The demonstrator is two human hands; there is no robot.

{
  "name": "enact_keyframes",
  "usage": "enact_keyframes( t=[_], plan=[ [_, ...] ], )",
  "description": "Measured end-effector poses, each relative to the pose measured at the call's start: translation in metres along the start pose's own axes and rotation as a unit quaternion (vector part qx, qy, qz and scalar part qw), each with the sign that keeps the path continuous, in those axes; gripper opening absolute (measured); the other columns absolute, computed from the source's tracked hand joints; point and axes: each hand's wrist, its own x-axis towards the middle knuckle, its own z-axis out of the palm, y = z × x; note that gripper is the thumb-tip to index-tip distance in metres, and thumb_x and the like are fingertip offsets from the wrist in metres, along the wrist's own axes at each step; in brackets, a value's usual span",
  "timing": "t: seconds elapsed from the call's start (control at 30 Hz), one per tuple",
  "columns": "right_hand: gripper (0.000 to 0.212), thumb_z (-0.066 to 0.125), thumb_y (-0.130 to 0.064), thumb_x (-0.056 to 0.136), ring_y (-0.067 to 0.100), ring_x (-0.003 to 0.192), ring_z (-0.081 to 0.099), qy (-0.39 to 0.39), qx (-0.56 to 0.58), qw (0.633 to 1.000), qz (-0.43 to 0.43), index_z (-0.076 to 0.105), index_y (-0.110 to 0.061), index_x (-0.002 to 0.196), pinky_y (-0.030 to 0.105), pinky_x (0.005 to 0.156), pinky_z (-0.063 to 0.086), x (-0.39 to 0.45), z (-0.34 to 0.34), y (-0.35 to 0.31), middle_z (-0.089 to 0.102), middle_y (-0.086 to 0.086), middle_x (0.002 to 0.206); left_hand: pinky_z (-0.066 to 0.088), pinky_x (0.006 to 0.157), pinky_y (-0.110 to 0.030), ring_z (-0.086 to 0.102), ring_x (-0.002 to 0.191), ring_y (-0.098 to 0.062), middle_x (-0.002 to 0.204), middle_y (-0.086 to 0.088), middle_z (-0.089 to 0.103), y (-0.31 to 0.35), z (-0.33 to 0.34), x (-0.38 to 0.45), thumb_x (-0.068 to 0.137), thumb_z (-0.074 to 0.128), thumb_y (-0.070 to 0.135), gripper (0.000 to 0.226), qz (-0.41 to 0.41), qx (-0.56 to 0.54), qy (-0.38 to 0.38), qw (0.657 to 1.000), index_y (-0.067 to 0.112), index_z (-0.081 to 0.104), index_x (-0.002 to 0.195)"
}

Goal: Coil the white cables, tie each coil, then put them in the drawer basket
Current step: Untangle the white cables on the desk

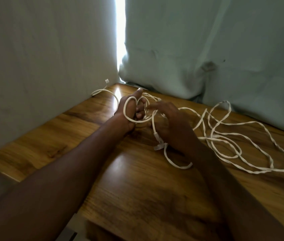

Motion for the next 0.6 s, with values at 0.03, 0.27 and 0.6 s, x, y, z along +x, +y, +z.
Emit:
enact_keyframes(
  t=[0.03,0.27,0.6],
  plan=[
    [0.045,0.08,-0.01,0.084,0.004,0.121,0.052,-0.018,-0.002,1.0,-0.011,0.07,-0.024,0.125,0.017,0.093,0.042,0.0,-0.001,0.003,0.063,0.001,0.136,0.022,0.042,-0.023,0.027,0.036,-0.017,0.049,-0.003,0.029,0.001,0.001,0.0,0.105,0.053,0.04,0.053,-0.007,-0.007,0.002,1.0,0.014,0.054,0.059],
    [0.028,0.075,-0.007,0.091,0.0,0.132,0.055,-0.089,0.16,0.983,0.019,0.078,-0.021,0.115,0.037,0.107,0.049,-0.002,-0.02,0.003,0.066,-0.01,0.135,0.024,0.037,-0.017,0.029,0.031,-0.014,0.041,0.0,0.03,0.004,-0.001,0.002,0.107,0.049,0.039,0.046,-0.02,-0.017,0.022,0.999,0.009,0.052,0.072],
    [0.008,0.079,-0.032,0.085,0.027,0.087,0.077,0.066,0.272,0.95,0.137,0.084,-0.027,0.09,0.06,0.09,0.058,0.003,-0.016,0.003,0.08,0.004,0.087,0.023,0.032,-0.018,0.027,0.03,-0.012,0.041,0.002,0.031,0.007,0.004,-0.003,0.107,0.049,0.039,0.045,-0.022,-0.019,0.004,1.0,0.009,0.052,0.073]
  ],
)
